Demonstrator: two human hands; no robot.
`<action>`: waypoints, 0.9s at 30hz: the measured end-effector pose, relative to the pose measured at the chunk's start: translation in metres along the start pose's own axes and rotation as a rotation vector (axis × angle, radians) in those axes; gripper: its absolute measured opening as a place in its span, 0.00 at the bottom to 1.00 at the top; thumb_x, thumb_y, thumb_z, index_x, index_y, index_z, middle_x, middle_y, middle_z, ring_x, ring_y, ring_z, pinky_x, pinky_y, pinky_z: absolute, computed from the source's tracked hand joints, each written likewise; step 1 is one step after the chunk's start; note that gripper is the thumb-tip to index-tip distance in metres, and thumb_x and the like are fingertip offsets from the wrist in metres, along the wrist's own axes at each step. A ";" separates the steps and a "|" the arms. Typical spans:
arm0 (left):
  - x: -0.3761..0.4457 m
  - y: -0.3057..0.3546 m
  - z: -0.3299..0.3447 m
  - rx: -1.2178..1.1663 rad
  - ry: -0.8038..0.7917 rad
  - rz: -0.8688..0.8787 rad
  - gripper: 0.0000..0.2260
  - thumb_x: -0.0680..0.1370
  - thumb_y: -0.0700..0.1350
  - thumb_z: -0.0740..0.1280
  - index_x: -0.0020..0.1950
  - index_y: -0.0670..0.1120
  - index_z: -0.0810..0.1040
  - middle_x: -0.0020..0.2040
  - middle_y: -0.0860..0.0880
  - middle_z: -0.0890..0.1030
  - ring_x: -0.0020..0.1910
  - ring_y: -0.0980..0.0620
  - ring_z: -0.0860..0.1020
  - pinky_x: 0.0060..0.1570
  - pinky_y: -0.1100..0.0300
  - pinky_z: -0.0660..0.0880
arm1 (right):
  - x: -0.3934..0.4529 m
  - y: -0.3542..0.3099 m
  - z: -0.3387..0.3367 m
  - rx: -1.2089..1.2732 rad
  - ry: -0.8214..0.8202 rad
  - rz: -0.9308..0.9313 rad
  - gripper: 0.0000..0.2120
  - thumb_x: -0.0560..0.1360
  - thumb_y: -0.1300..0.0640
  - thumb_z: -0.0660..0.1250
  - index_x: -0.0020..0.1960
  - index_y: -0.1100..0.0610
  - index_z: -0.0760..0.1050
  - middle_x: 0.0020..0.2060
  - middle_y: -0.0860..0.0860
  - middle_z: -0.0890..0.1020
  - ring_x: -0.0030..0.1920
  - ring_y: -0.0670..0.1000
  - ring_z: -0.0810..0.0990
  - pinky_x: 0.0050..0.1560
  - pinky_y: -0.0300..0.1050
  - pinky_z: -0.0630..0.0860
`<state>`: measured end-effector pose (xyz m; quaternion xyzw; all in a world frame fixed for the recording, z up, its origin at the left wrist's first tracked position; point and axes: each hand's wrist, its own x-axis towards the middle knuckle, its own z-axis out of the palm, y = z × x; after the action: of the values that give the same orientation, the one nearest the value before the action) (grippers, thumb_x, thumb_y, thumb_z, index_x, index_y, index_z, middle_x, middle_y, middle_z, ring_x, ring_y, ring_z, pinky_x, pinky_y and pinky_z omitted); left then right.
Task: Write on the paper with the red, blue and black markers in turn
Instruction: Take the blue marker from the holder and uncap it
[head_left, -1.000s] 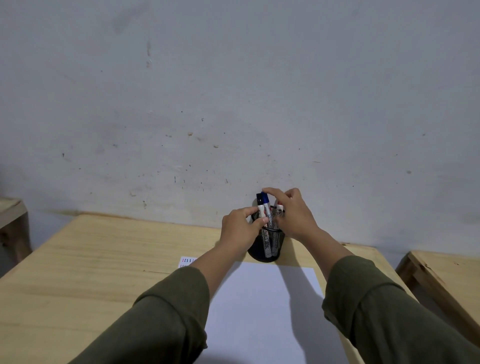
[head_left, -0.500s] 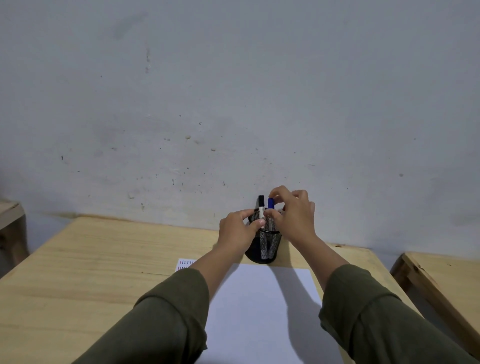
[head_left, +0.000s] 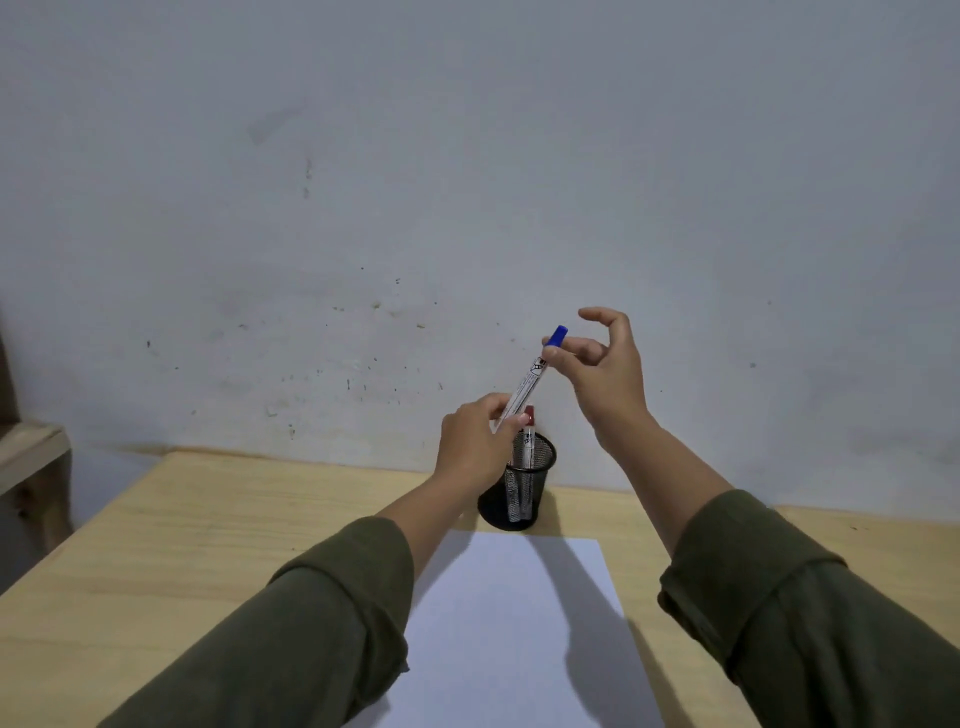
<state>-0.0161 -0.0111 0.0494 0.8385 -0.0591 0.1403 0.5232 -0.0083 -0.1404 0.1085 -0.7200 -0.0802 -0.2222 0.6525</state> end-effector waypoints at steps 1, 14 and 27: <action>-0.005 0.005 -0.002 0.003 0.000 0.010 0.09 0.76 0.49 0.65 0.54 0.50 0.81 0.49 0.50 0.85 0.54 0.52 0.80 0.43 0.68 0.65 | -0.005 -0.006 0.000 0.011 -0.004 -0.009 0.21 0.70 0.65 0.71 0.57 0.51 0.67 0.42 0.55 0.84 0.44 0.49 0.83 0.49 0.37 0.75; -0.091 0.023 -0.061 -0.024 -0.197 -0.006 0.14 0.76 0.52 0.67 0.59 0.50 0.81 0.53 0.51 0.83 0.54 0.55 0.79 0.54 0.65 0.69 | -0.109 -0.034 -0.010 0.049 -0.186 0.113 0.19 0.73 0.63 0.68 0.59 0.53 0.64 0.45 0.56 0.85 0.43 0.52 0.84 0.51 0.47 0.78; -0.132 0.034 -0.098 -0.365 -0.083 -0.093 0.04 0.77 0.47 0.66 0.50 0.50 0.79 0.47 0.50 0.81 0.51 0.53 0.77 0.54 0.59 0.70 | -0.180 -0.057 -0.013 0.185 -0.541 0.249 0.08 0.76 0.56 0.65 0.53 0.56 0.76 0.42 0.56 0.84 0.39 0.54 0.79 0.46 0.48 0.73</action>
<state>-0.1671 0.0551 0.0796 0.7366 -0.0664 0.0681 0.6696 -0.1940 -0.1138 0.0839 -0.6950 -0.1820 0.0673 0.6923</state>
